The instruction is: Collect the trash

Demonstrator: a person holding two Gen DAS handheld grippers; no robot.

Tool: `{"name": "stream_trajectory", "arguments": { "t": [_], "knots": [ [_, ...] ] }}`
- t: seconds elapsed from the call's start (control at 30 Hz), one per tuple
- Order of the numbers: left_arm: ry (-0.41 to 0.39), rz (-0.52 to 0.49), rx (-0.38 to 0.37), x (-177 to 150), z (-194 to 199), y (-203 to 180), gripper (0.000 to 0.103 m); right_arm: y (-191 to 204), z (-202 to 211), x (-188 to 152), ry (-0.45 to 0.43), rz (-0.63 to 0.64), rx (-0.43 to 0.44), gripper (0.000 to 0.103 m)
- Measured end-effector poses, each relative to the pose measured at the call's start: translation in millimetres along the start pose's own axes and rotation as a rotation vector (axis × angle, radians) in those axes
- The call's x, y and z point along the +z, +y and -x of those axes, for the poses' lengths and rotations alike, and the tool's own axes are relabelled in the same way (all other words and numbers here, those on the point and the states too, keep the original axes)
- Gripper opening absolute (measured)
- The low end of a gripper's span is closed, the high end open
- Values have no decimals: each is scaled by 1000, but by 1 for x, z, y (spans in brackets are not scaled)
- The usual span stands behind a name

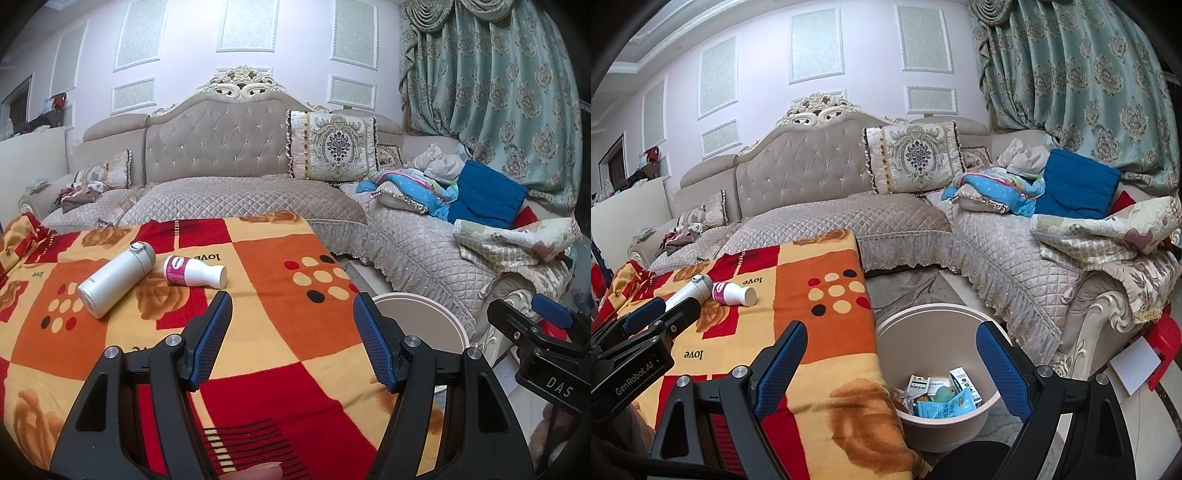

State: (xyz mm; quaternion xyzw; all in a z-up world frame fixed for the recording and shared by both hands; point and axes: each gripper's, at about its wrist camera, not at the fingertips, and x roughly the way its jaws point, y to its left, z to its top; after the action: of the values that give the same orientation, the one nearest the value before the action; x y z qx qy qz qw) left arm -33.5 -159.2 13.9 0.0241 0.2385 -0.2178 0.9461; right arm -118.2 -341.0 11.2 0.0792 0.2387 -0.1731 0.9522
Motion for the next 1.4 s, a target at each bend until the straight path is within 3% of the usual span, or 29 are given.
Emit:
{"name": "stream_trajectory", "arguments": {
  "t": [1.4],
  "knots": [
    [9,10,-12,2,1,-10,67,-4,1,7,-11,10,-2,92]
  ]
}}
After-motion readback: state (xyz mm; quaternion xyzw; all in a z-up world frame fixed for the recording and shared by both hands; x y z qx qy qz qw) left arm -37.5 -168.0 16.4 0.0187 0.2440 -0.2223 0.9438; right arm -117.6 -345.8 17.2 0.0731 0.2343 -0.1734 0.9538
